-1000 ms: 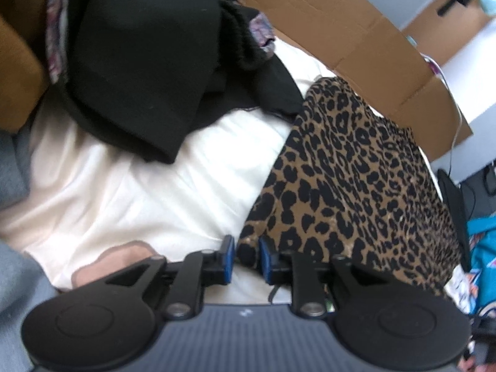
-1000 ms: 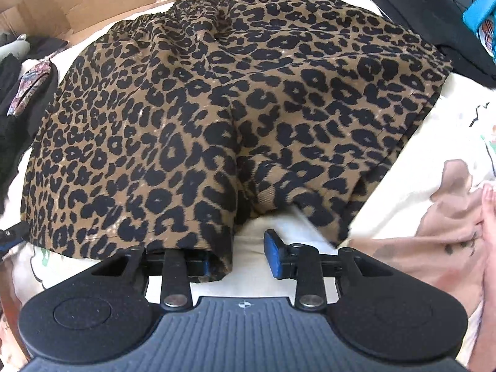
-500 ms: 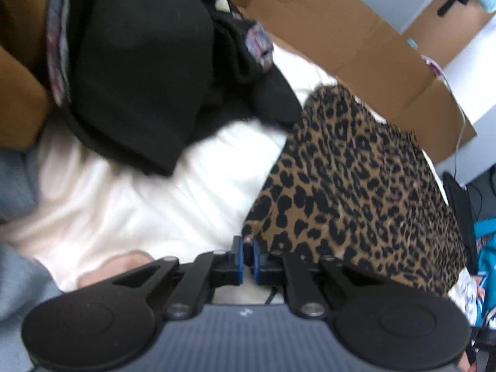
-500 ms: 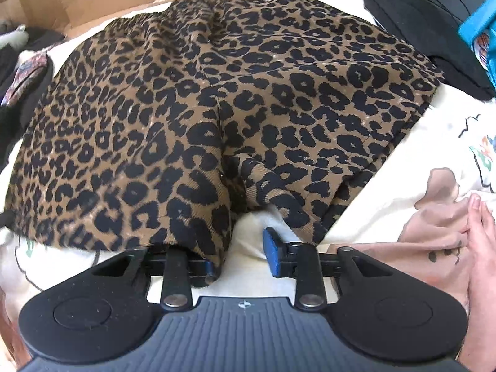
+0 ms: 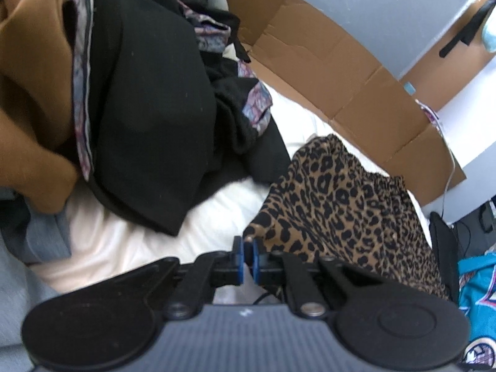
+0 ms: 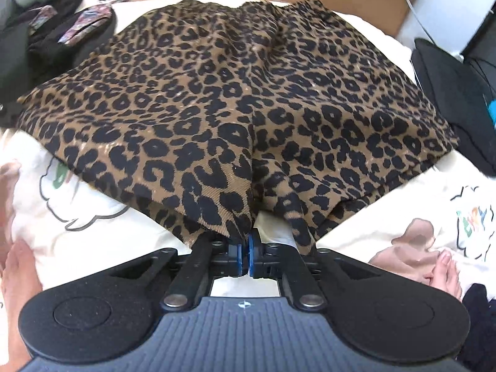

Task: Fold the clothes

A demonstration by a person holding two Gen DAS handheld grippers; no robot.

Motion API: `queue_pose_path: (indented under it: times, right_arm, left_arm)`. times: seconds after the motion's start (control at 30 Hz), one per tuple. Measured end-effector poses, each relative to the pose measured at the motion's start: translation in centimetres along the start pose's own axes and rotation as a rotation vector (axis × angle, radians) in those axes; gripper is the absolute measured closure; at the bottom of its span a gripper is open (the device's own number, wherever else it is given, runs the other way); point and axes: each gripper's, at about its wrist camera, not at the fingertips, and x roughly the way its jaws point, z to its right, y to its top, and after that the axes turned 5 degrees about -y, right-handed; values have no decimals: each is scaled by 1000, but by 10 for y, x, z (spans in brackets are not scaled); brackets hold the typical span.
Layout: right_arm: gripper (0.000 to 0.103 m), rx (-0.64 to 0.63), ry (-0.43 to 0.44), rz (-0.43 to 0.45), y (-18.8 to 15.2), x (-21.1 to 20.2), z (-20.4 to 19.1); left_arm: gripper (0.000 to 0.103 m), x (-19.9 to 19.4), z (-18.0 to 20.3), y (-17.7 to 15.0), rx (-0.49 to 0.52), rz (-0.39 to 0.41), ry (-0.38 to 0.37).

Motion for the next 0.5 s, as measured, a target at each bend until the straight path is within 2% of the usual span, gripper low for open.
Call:
queue_pose_path:
  times: [0.2,0.5]
  right_arm:
    - [101,-30,-9,14,5,-10,2]
    - [101,-46,29,0,0,-9,-7]
  left_arm:
    - [97,-1,14,13,24,17,-4]
    - [97,-6,21,31,36,39,10]
